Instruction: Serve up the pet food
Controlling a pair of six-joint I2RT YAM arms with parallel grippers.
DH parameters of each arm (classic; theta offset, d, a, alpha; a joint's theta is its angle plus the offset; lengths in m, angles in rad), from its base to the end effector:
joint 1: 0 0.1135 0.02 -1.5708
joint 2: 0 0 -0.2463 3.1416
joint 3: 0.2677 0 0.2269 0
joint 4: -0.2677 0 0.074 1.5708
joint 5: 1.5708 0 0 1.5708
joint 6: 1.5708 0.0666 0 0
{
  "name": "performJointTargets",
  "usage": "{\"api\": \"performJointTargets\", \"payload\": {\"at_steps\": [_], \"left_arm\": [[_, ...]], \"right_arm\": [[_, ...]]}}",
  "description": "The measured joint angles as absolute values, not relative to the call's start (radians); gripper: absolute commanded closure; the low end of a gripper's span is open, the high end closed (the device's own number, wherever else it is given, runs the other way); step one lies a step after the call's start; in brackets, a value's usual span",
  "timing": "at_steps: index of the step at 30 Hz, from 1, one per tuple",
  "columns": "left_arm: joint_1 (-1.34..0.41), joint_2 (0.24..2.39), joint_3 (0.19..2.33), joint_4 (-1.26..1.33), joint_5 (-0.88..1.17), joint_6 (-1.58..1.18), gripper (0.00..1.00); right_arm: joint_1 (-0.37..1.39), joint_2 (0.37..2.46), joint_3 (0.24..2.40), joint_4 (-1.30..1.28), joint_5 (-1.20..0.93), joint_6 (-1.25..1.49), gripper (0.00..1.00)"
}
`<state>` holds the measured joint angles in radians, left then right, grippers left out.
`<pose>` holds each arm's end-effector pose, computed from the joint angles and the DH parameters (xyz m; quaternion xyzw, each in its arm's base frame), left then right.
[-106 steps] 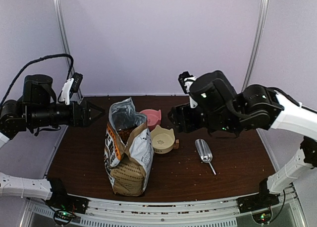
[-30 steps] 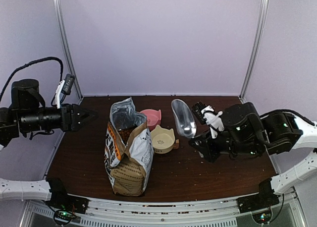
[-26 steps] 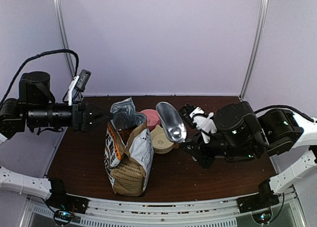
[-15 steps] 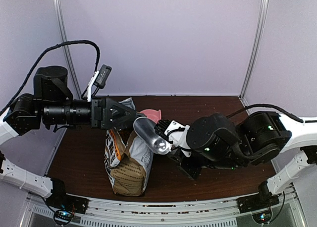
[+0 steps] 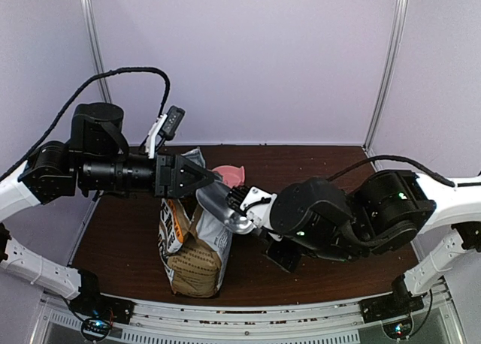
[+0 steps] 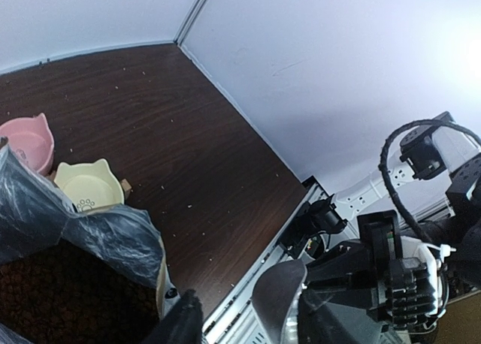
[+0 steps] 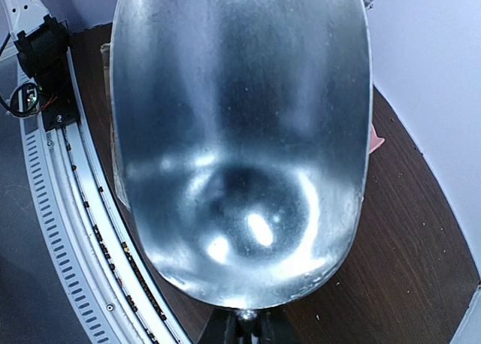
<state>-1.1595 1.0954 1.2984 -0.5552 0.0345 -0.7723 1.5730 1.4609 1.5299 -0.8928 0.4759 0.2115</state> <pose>0.0944 -0.2222 0.3869 0.1674 0.8027 -0.4787 0.3138 0.0299 0.2977 0.3355 -0.5026 0.7573 0.1383 0.3934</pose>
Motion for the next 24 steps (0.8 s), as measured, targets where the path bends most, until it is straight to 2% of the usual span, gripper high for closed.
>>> {"api": "performJointTargets", "payload": {"at_steps": [2, 4, 9, 11, 14, 19, 24], "left_arm": [[-1.159, 1.095, 1.298, -0.555, 0.04, -0.774, 0.57], [-1.159, 1.095, 1.298, -0.555, 0.047, -0.776, 0.5], [-1.159, 1.092, 1.28, -0.555, 0.066, -0.784, 0.48], [-1.159, 1.092, 1.269, -0.555, 0.074, -0.786, 0.53], [-1.159, 1.092, 1.261, -0.557, 0.084, -0.793, 0.67], [-1.159, 1.092, 1.258, -0.557, 0.092, -0.797, 0.84], [-1.159, 1.092, 1.248, -0.554, 0.116, -0.805, 0.84]], "right_arm": [[1.573, 1.47, 1.538, -0.898, 0.484, 0.212, 1.0], [1.573, 1.472, 1.54, -0.906, 0.493, 0.212, 1.0], [1.573, 1.472, 1.541, -0.912, 0.5, 0.213, 1.0], [1.573, 1.472, 1.541, -0.913, 0.5, 0.213, 1.0], [1.573, 1.472, 1.541, -0.915, 0.503, 0.214, 1.0], [1.573, 1.472, 1.541, -0.925, 0.506, 0.213, 1.0], [1.573, 1.473, 1.542, -0.939, 0.517, 0.213, 1.0]]}}
